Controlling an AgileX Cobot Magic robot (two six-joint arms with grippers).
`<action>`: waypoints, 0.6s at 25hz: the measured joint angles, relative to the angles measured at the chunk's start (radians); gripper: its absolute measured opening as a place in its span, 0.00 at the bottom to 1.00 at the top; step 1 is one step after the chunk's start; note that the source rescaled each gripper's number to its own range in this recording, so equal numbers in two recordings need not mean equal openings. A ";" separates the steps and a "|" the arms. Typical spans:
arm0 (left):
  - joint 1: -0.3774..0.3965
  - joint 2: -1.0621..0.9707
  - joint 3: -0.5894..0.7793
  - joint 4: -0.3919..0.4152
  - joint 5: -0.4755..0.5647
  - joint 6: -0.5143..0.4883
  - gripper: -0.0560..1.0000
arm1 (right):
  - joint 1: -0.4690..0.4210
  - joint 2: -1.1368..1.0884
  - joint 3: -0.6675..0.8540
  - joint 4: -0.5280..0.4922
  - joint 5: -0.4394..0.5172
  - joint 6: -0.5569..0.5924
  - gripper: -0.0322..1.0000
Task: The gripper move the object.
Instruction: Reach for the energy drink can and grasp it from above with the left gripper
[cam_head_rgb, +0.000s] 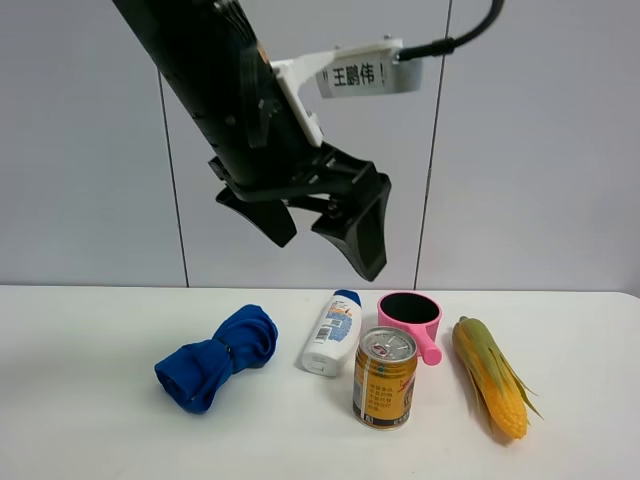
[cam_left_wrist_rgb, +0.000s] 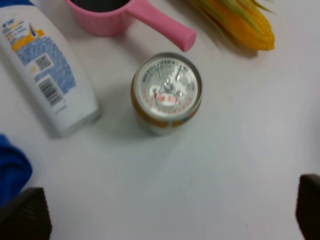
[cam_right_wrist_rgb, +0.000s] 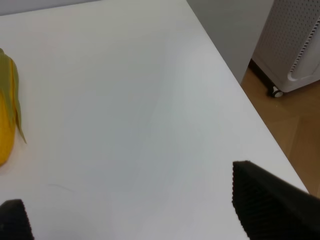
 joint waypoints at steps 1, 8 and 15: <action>-0.005 0.017 -0.003 0.002 -0.016 0.000 1.00 | 0.000 0.000 0.000 0.000 0.000 0.000 1.00; -0.008 0.134 -0.006 0.017 -0.103 0.000 1.00 | 0.000 0.000 0.000 0.000 0.000 0.000 1.00; -0.008 0.240 -0.006 0.026 -0.208 0.001 1.00 | 0.000 0.000 0.000 0.000 0.000 0.000 1.00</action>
